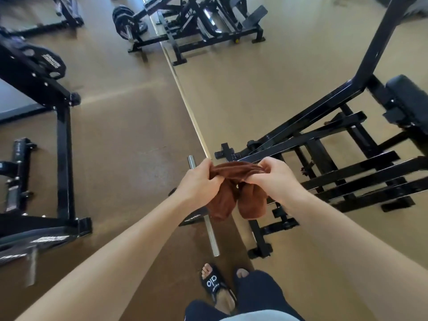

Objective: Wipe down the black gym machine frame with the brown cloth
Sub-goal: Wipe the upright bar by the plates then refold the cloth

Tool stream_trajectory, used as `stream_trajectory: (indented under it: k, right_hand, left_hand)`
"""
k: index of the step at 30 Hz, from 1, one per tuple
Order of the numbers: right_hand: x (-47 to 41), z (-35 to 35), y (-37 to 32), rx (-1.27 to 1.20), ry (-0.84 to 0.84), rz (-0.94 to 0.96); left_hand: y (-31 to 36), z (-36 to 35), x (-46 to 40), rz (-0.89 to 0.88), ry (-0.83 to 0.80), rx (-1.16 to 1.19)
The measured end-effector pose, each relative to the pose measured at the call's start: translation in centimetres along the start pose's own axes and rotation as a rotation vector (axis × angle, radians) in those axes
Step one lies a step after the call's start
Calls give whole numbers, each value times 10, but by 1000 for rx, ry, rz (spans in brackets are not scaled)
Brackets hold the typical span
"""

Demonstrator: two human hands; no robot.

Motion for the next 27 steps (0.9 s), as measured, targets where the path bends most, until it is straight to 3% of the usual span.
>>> stream_trajectory:
  k: [5, 8, 11, 14, 18, 22, 27]
  right_hand:
    - [0, -43, -2, -600, -50, -264]
    - [-1, -40, -12, -790, -68, -247]
    - [-5, -32, -21, -937, -150, -195]
    - [-21, -24, -20, -863, -94, -109]
    - [-43, -12, -17, -377, 126, 10]
    - [-73, -47, -42, -479, -88, 0]
    - [-127, -100, -81, -555, 17, -75]
  left_hand:
    - [1, -29, -15, 97, -95, 253]
    - [3, -36, -22, 106, -175, 369]
    - [9, -27, -37, 27, -91, 300]
    - [12, -8, -62, 68, 23, 357]
    - [17, 18, -87, 188, 21, 645]
    - [17, 41, -111, 201, -101, 766]
    - [-9, 95, -167, 126, -130, 583]
Point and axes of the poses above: each hand's wrist, its own x-axis away from the middle knuckle, its own z-axis out of the back of the hand, y = z × x, the point moved 4 cm from there along -x, towards the middle knuckle, and after that the axes turned 8 degrees about x, right-handed, at the moved point
